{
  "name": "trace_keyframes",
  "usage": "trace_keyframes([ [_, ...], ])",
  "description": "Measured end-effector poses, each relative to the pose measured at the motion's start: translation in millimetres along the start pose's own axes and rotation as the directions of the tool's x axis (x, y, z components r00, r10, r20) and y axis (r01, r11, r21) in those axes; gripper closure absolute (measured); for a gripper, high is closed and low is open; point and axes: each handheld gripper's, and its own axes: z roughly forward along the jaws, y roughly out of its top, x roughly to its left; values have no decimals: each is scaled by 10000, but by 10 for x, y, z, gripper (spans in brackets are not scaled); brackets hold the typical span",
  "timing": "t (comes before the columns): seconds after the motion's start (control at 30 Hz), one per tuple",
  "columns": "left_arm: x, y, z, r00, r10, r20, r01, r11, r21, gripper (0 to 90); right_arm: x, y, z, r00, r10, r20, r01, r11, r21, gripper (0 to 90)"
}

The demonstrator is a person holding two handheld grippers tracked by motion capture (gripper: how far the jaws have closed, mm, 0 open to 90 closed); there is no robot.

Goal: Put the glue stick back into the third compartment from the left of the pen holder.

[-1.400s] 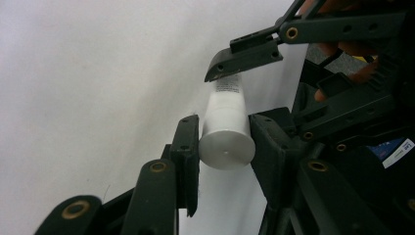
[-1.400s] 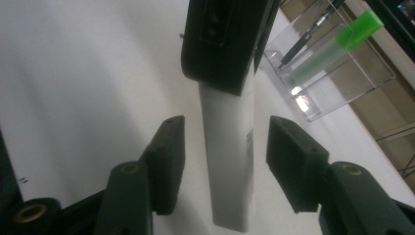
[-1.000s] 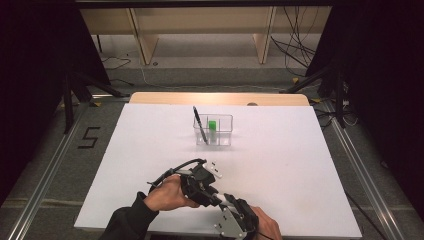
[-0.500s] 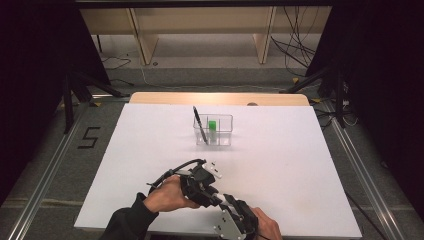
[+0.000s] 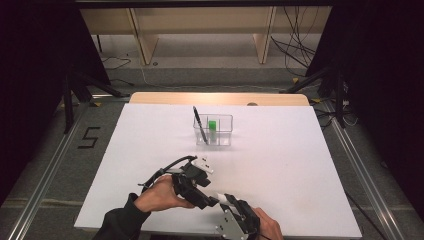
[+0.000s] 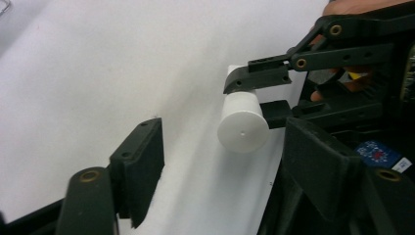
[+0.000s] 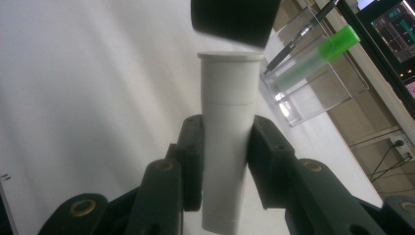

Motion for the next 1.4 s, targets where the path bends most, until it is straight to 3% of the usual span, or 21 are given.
trace_keyframes([
  [0.13, 48, -45, -25, 9997, -93, -219, 92, 10000, -31, 252, -6, -1, -15, 9999, 147, -91, -149, 9997, -170, 689],
  [0.2, 78, -75, -44, 9996, -168, -206, 163, 9995, -275, 240, -10, -2, -17, 9994, 346, -86, -348, 9992, -191, 689],
  [0.23, 96, -90, -60, 9996, -198, -178, 191, 9990, -399, 235, -27, -7, -15, 9997, 226, -128, -229, 9995, -203, 689],
  [0.43, 171, -196, -97, 9991, -304, -303, 269, 9936, -1097, 201, -118, -49, -11, 9912, 1291, -293, -1301, 9909, -345, 689],
  [0.53, 192, -260, -96, 9990, -251, -359, 192, 9877, -1555, 187, -237, -91, -13, 9763, 2086, -572, -2114, 9761, -497, 689],
  [0.6, 206, -321, -85, 9986, -253, -455, 163, 9820, -1883, 181, -334, -128, -19, 9602, 2692, -743, -2735, 9604, -541, 689],
  [0.77, 247, -500, -70, 9965, -393, -738, 186, 9648, -2624, 168, -594, -236, -3, 8966, 4264, -1199, -4356, 8978, -643, 689],
  [0.83, 257, -580, -53, 9950, -602, -792, 331, 9510, -3074, 164, -683, -266, 4, 8712, 4711, -1380, -4829, 8731, -676, 688],
  [0.87, 262, -605, -49, 9951, -633, -762, 362, 9482, -3155, 163, -735, -280, 11, 8506, 5015, -1578, -5161, 8538, -685, 688],
  [0.93, 269, -669, -41, 9939, -657, -888, 314, 9387, -3434, 162, -813, -293, 31, 8251, 5366, -1770, -5546, 8291, -715, 688],
  [0.97, 271, -700, -40, 9931, -684, -948, 306, 9346, -3545, 162, -843, -296, 40, 8170, 5467, -1834, -5659, 8213, -728, 688],
  [1.03, 282, -775, -45, 9909, -742, -1123, 256, 9231, -3838, 162, -935, -299, 71, 7896, 5794, -2023, -6026, 7943, -772, 688],
  [1.07, 292, -808, -48, 9900, -805, -1162, 282, 9179, -3957, 162, -992, -294, 94, 7706, 6009, -2123, -6266, 7751, -808, 688],
  [1.23, 342, -940, -83, 9852, -1072, -1337, 364, 8932, -4482, 162, -1208, -227, 216, 7183, 6509, -2457, -6855, 7225, -898, 687],
  [1.33, 354, -978, -97, 9838, -1170, -1361, 405, 8835, -4666, 162, -1324, -167, 322, 6857, 6764, -2690, -7169, 6915, -887, 687],
  [1.4, 352, -999, -101, 9833, -1141, -1421, 342, 8816, -4707, 158, -1402, -130, 401, 6515, 7008, -2904, -7472, 6590, -860, 687],
])
